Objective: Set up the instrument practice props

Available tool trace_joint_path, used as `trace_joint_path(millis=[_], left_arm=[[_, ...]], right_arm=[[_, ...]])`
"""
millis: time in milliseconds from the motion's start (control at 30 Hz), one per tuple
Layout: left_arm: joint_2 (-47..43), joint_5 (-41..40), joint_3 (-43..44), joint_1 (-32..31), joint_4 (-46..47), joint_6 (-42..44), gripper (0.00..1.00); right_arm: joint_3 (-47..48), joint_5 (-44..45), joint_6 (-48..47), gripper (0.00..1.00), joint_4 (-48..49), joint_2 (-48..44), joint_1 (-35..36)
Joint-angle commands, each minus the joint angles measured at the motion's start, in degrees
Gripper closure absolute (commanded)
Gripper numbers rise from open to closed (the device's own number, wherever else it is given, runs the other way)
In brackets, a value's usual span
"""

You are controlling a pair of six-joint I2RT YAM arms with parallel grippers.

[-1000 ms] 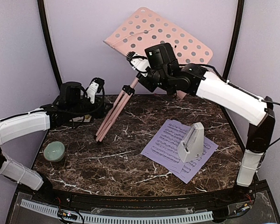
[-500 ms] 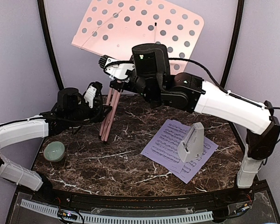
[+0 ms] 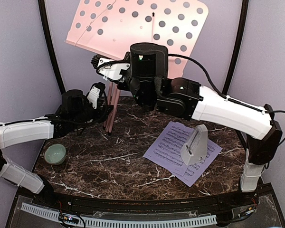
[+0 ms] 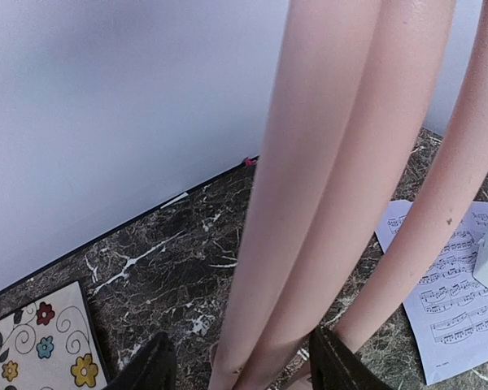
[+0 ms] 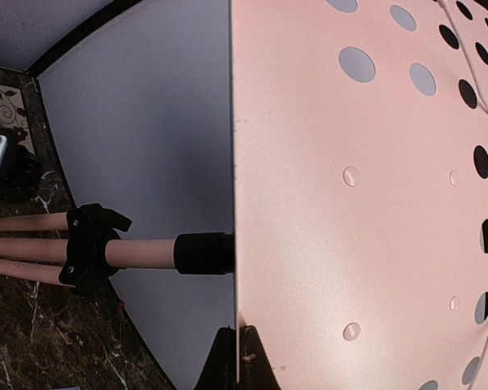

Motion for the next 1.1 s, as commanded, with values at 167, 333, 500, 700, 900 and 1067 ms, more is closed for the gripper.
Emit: trace_joint_path(millis=[167,333,500,700,900,1067], left_arm=[[-6.69,-1.06,-7.0,0.18,7.93,-1.04,0.42],[-5.22,2.01,-5.42,0.19,6.51,-1.17,0.38],[-7.37,7.71,-7.52,0.36,10.14,-2.83,0.34],[-7.58,3.87,-6.97,0.44,9.93,-2.67,0.35],[-8.06,0.86,-7.27,0.54,10.99,-0.77,0.35],[-5.34,-0.53,-5.22,0.54,10.3,0.75,0.35]], right_arm=[[2.16,1.09,1.36,1.0,19.82,-6.95,1.04],[2.25,1.15,1.44,1.0,19.16,-6.95,1.32],[0.84,1.5,1.31,1.0,19.66,-7.78,1.4],[-0.03,1.49,0.79,1.0,20.27,-8.31,1.65],[-0.3,1.07,0.39,1.0,20.65,-8.82,2.25],[-0.16,0.89,-0.7,1.0,21.17,-8.69,3.0]])
